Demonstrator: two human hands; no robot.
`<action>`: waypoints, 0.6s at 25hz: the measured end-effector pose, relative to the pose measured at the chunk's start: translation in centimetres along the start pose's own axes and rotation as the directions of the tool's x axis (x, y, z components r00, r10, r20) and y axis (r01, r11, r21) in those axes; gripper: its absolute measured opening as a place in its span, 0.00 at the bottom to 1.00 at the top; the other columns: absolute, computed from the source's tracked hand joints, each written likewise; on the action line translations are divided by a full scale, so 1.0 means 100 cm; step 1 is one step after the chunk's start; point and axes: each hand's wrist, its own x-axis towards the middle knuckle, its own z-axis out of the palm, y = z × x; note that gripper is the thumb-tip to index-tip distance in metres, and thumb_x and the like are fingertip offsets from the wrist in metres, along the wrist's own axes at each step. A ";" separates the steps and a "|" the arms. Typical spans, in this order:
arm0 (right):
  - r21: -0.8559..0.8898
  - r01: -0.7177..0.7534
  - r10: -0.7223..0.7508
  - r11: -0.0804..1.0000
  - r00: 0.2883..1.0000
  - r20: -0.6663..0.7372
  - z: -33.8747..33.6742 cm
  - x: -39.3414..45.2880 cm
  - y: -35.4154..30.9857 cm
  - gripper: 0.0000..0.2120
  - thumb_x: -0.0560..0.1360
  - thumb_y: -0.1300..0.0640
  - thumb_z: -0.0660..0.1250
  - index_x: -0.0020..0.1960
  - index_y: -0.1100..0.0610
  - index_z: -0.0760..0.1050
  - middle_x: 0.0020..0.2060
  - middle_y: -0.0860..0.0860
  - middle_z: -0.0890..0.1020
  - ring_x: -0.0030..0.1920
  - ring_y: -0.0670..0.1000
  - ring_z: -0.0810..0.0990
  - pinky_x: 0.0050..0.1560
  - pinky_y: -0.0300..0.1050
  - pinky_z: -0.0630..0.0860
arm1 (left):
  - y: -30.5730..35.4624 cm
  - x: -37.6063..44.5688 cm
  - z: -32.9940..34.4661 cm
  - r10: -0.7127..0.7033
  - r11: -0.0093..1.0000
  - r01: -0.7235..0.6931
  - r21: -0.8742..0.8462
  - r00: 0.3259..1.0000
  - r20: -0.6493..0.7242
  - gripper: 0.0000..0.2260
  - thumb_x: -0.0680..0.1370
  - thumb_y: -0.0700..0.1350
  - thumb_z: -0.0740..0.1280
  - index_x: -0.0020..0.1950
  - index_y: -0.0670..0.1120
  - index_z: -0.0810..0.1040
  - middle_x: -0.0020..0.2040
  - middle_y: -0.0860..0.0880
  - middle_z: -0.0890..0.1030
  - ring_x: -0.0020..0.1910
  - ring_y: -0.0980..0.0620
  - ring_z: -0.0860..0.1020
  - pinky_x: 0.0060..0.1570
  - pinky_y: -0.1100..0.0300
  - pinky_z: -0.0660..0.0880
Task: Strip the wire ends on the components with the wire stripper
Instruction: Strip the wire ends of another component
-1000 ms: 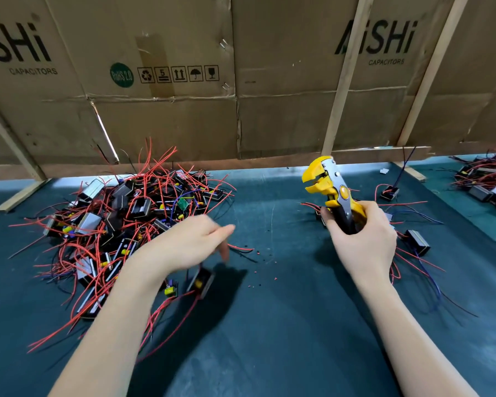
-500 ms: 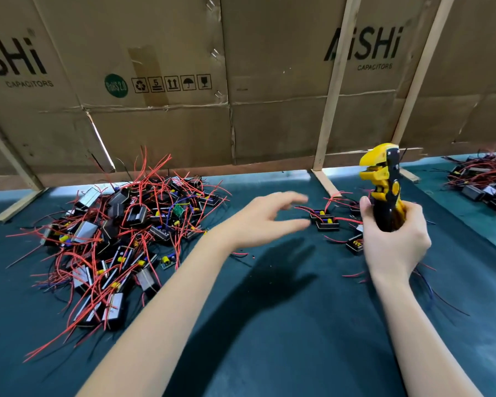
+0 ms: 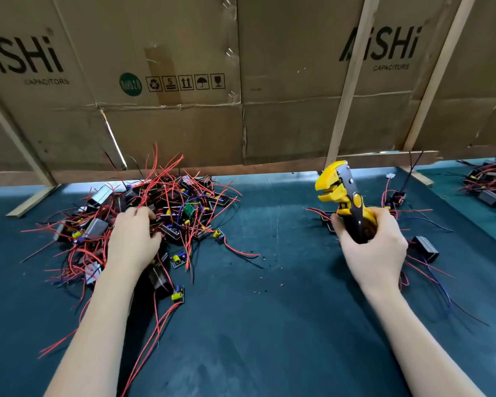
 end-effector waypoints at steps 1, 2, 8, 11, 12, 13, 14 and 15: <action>-0.011 0.018 -0.018 1.000 1.000 0.012 0.000 -0.001 0.000 0.19 0.69 0.45 0.76 0.48 0.59 0.76 0.40 0.49 0.78 0.44 0.57 0.78 0.51 0.59 0.74 | -0.002 -0.002 0.002 0.006 1.000 -0.007 0.023 0.999 0.047 0.17 0.76 0.39 0.69 0.64 0.41 0.75 0.63 0.39 0.75 0.64 0.38 0.69 0.59 0.45 0.70; -0.021 0.034 -0.034 0.999 0.999 0.021 0.001 -0.002 0.001 0.19 0.69 0.45 0.76 0.48 0.59 0.76 0.40 0.49 0.78 0.44 0.57 0.78 0.50 0.58 0.74 | -0.004 -0.004 0.003 0.020 1.000 -0.021 0.014 0.998 0.055 0.18 0.76 0.39 0.70 0.65 0.42 0.75 0.63 0.40 0.75 0.65 0.38 0.69 0.60 0.45 0.70; -0.042 0.057 -0.054 0.997 0.997 0.063 0.003 -0.005 0.004 0.19 0.69 0.45 0.75 0.49 0.58 0.75 0.41 0.52 0.80 0.45 0.56 0.77 0.51 0.58 0.73 | 0.006 -0.016 0.003 0.179 0.982 -0.188 -0.037 0.969 -0.173 0.09 0.72 0.37 0.73 0.50 0.45 0.81 0.50 0.47 0.78 0.56 0.43 0.73 0.44 0.53 0.71; -0.048 0.061 -0.057 0.997 0.995 0.083 0.004 -0.006 0.003 0.19 0.69 0.45 0.75 0.48 0.58 0.75 0.40 0.52 0.80 0.44 0.56 0.77 0.52 0.60 0.73 | 0.019 -0.017 0.015 0.138 0.986 -0.130 0.099 0.988 -0.072 0.15 0.75 0.46 0.72 0.60 0.44 0.77 0.54 0.44 0.78 0.57 0.41 0.74 0.51 0.49 0.72; -0.047 0.063 -0.059 0.997 0.994 0.090 0.005 -0.006 0.003 0.19 0.69 0.45 0.75 0.48 0.58 0.75 0.40 0.52 0.80 0.44 0.56 0.77 0.52 0.61 0.73 | 0.021 -0.017 0.019 0.101 0.984 -0.092 0.154 0.994 -0.050 0.19 0.75 0.49 0.72 0.62 0.44 0.74 0.56 0.43 0.76 0.58 0.40 0.74 0.53 0.48 0.72; -0.044 0.066 -0.061 0.997 0.994 0.094 0.005 -0.006 0.003 0.19 0.69 0.45 0.75 0.48 0.58 0.75 0.40 0.52 0.79 0.44 0.56 0.77 0.52 0.62 0.73 | 0.022 -0.017 0.021 0.078 0.980 -0.070 0.184 0.996 -0.041 0.21 0.74 0.51 0.72 0.63 0.44 0.73 0.58 0.42 0.75 0.59 0.40 0.73 0.53 0.48 0.72; -0.044 0.067 -0.062 0.997 0.993 0.098 0.005 -0.007 0.003 0.19 0.69 0.45 0.75 0.48 0.58 0.75 0.40 0.52 0.79 0.44 0.56 0.77 0.52 0.62 0.73 | 0.022 -0.017 0.023 0.074 0.983 -0.065 0.172 0.996 -0.045 0.22 0.74 0.52 0.73 0.63 0.45 0.73 0.59 0.42 0.73 0.59 0.40 0.73 0.53 0.48 0.72; -0.049 0.067 -0.062 0.997 0.993 0.102 0.005 -0.007 0.003 0.19 0.69 0.45 0.75 0.48 0.58 0.75 0.40 0.52 0.79 0.44 0.56 0.77 0.51 0.62 0.73 | 0.022 -0.017 0.023 0.077 0.989 -0.070 0.131 0.996 -0.051 0.20 0.73 0.50 0.74 0.61 0.45 0.74 0.59 0.42 0.72 0.58 0.40 0.72 0.52 0.48 0.72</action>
